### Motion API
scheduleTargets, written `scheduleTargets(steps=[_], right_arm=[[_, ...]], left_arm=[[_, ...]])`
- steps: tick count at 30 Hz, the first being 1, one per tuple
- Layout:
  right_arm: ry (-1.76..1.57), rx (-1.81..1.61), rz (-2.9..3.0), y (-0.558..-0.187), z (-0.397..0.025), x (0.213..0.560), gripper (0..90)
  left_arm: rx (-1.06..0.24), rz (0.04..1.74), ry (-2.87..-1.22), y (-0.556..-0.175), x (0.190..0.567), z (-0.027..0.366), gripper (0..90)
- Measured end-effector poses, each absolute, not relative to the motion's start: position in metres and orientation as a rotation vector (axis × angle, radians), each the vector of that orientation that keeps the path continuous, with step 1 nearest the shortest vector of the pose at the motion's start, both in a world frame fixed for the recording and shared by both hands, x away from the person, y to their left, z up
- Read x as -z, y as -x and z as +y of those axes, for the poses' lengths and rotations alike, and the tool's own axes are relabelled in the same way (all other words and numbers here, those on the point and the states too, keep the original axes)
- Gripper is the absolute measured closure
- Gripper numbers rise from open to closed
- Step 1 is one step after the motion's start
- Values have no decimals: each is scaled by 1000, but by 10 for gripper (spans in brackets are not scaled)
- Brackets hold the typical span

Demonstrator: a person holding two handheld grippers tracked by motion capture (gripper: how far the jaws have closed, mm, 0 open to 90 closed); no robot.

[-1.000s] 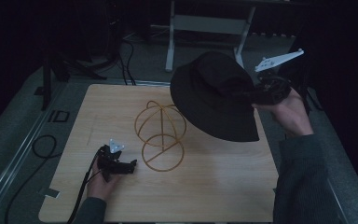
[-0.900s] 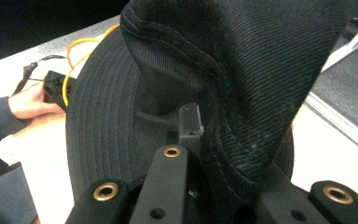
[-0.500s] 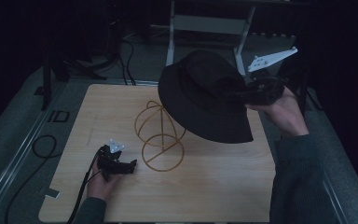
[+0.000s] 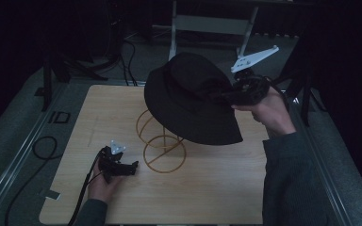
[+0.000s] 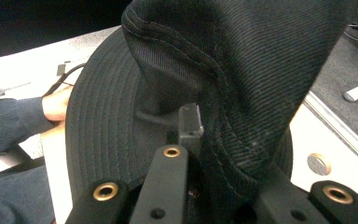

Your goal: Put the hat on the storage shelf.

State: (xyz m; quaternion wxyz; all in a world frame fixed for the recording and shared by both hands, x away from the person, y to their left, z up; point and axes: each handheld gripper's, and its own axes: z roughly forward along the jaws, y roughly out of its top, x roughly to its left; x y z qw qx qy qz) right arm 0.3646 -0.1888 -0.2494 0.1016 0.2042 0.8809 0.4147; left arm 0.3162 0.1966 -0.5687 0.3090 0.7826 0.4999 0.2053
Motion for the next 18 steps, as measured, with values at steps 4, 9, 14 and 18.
scheduleTargets(steps=[4,9,14,18], right_arm=[[-590,-1221,2612,-365,-180,249,880],[-573,-1205,2627,-366,-171,251,880],[-568,-1183,2642,-368,-163,253,880],[-567,-1175,2651,-370,-158,254,880]], left_arm=[[-543,1321,-2068,-316,569,197,13],[-543,1321,-2068,-316,569,197,13],[-542,1321,-2068,-316,569,197,13],[-543,1321,-2068,-316,569,197,13]])
